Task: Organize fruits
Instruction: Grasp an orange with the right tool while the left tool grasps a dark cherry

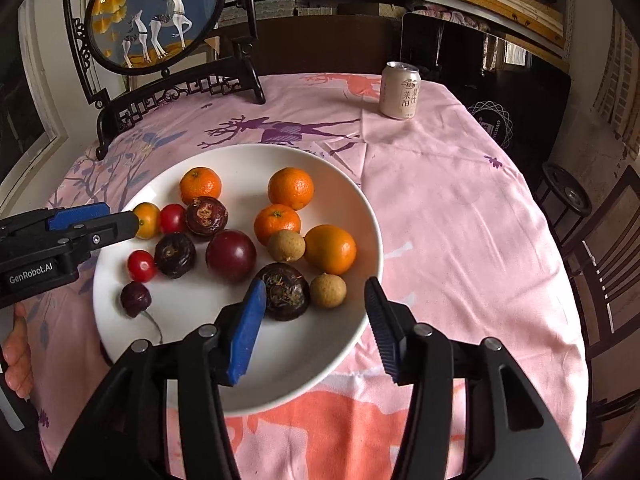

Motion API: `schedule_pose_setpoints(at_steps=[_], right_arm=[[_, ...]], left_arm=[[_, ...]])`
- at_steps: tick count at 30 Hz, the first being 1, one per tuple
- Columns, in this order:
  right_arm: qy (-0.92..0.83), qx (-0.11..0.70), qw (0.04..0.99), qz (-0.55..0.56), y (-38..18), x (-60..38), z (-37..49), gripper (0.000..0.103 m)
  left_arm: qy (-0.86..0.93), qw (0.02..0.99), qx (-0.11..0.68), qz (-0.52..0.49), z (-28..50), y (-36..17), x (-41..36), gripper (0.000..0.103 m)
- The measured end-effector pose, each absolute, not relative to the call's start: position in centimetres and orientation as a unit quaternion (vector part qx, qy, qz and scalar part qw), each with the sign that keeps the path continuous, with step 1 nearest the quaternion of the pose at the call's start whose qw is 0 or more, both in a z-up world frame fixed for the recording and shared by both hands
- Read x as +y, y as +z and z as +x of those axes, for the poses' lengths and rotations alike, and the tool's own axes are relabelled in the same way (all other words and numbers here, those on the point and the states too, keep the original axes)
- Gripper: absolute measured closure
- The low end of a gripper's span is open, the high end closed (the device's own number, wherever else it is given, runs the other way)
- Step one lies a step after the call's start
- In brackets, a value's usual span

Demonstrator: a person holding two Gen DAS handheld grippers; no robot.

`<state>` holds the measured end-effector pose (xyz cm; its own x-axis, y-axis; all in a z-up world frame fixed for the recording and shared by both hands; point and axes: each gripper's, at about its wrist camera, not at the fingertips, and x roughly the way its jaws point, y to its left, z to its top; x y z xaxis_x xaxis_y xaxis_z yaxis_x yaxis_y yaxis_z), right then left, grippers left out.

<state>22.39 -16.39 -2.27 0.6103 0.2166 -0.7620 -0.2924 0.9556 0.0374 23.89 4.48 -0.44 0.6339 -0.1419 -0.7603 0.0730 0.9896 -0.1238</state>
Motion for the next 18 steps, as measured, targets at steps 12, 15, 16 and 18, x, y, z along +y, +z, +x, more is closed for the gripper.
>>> schedule_pose_setpoints(at_steps=[12, 15, 16, 18], right_arm=[[0.195, 0.429, 0.882, -0.018, -2.3, -16.4, 11.0, 0.050], [0.203, 0.433, 0.878, -0.025, -2.5, -15.3, 10.0, 0.050], [0.207, 0.436, 0.875, -0.027, -2.8, -15.0, 10.0, 0.050], [0.216, 0.445, 0.868, -0.032, -3.4, -13.8, 10.0, 0.050]], left_arm=[[-0.040, 0.905, 0.416, -0.077, 11.5, -2.4, 7.1, 0.031], [-0.034, 0.902, 0.424, -0.069, 10.1, -3.4, 7.4, 0.031], [-0.033, 0.902, 0.425, -0.071, 9.7, -3.5, 7.5, 0.031], [-0.030, 0.902, 0.424, -0.072, 9.1, -3.6, 7.8, 0.030]])
